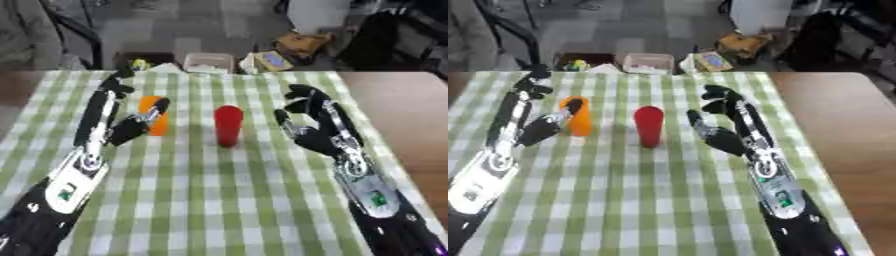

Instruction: Pour the contents of one cup into another cup.

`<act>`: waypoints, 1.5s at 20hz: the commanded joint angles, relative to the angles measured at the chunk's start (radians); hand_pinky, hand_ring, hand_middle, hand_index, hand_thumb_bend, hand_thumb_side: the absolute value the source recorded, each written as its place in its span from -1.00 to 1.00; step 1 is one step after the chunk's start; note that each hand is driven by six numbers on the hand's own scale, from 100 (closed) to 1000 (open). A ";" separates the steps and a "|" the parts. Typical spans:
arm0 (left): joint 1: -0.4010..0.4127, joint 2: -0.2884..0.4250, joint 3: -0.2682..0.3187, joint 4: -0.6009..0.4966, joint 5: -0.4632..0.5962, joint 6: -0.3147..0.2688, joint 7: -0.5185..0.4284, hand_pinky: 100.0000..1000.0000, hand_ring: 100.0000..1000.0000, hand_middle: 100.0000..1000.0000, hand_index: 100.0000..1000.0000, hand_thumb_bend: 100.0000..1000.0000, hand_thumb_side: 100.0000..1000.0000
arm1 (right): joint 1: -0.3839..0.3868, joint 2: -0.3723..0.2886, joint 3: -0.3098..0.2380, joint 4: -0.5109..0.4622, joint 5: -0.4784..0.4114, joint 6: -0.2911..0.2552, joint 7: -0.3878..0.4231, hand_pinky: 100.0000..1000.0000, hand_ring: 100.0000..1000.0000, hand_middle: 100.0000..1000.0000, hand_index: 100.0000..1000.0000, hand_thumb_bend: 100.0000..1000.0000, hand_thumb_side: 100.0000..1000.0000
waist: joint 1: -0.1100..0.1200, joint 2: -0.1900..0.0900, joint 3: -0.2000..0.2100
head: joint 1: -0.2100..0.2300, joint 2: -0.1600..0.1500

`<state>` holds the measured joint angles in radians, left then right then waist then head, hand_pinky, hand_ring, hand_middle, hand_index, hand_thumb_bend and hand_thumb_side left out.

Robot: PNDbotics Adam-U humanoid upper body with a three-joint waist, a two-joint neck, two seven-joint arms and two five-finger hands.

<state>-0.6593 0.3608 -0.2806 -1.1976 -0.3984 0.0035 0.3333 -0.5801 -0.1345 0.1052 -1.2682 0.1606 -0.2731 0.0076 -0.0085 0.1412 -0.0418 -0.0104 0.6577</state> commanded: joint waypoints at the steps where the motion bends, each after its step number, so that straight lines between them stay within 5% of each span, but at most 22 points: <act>1: -0.019 0.031 0.025 0.038 -0.016 0.007 0.017 0.53 0.52 0.73 1.00 0.11 0.46 | -0.015 -0.010 -0.003 -0.016 -0.005 -0.002 0.000 0.42 0.26 0.33 0.64 -0.46 -0.56 | 0.002 -0.014 -0.004 | -0.002 -0.004; 10: -0.044 0.023 0.044 0.156 -0.059 -0.001 0.026 0.53 0.50 0.70 1.00 0.16 0.59 | -0.022 -0.012 0.000 -0.019 -0.009 -0.002 0.004 0.42 0.25 0.32 0.64 -0.47 -0.56 | 0.008 0.004 -0.024 | -0.003 -0.016; 30: -0.082 0.026 0.050 0.209 -0.086 0.022 -0.003 0.45 0.36 0.56 1.00 0.02 0.73 | -0.045 -0.014 0.006 -0.020 -0.019 -0.004 0.015 0.42 0.25 0.32 0.64 -0.44 -0.57 | 0.004 0.048 -0.066 | 0.001 -0.049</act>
<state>-0.7153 0.3633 -0.2431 -0.9807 -0.4805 0.0210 0.3298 -0.6042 -0.1348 0.1114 -1.2682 0.1473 -0.2753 0.0198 -0.0041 0.2050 -0.1066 -0.0105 0.6214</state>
